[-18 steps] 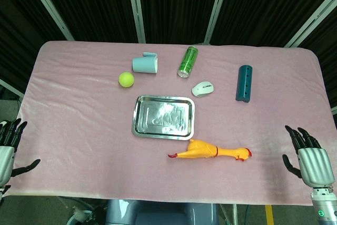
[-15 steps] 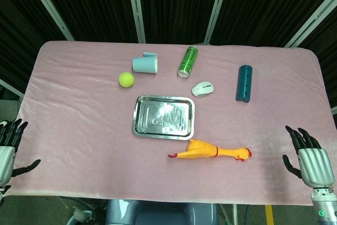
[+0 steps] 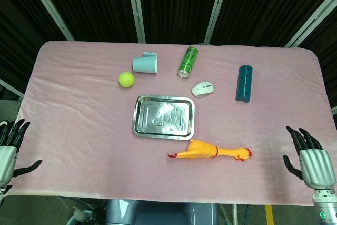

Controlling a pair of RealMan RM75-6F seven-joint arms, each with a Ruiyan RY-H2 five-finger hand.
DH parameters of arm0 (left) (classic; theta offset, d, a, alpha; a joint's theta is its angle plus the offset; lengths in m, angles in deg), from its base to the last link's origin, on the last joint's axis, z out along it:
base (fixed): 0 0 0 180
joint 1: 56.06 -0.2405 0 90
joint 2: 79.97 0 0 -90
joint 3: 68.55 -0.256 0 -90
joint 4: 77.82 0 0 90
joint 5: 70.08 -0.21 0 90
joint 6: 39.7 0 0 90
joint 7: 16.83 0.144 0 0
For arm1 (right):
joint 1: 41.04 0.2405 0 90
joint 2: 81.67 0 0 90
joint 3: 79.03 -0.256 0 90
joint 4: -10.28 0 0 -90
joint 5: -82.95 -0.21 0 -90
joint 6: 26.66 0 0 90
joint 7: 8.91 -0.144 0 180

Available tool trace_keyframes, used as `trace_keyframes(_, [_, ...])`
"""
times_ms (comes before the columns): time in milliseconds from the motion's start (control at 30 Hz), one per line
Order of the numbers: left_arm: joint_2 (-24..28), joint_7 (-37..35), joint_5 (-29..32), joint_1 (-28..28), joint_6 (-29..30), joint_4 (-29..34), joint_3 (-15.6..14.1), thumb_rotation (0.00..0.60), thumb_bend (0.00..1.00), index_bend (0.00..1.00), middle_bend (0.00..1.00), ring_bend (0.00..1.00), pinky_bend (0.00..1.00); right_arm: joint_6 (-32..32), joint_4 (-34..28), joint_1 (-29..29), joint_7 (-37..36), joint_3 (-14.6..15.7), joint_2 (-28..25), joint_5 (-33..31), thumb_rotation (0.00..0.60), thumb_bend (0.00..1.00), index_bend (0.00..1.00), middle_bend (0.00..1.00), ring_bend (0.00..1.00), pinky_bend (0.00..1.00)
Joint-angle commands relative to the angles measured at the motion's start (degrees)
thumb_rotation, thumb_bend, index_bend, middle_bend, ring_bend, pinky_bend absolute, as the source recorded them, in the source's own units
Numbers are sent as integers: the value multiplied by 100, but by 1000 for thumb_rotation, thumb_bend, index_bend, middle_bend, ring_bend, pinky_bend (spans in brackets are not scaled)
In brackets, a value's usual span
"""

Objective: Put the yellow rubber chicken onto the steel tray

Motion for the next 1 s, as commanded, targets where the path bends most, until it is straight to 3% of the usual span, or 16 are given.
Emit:
trace_keyframes(33, [12,11,-16,3,7,14,5,600,66,0,35,7,0,-13,1,11,-15,7,0,51,600,403,83,196,136,238])
trace_keyframes(467, [59,70,-33,28,-21,88,27,600,66,0,36,7,0,263,-121,313,-109,28,60,380,600,402,113,196,176,271])
trace_keyframes(1000, [181,168,-15,127,-161,246,74,600,66,0,34,7,0,2526,-36,1633,-518,81,497,205,600,402,174,211,211,311])
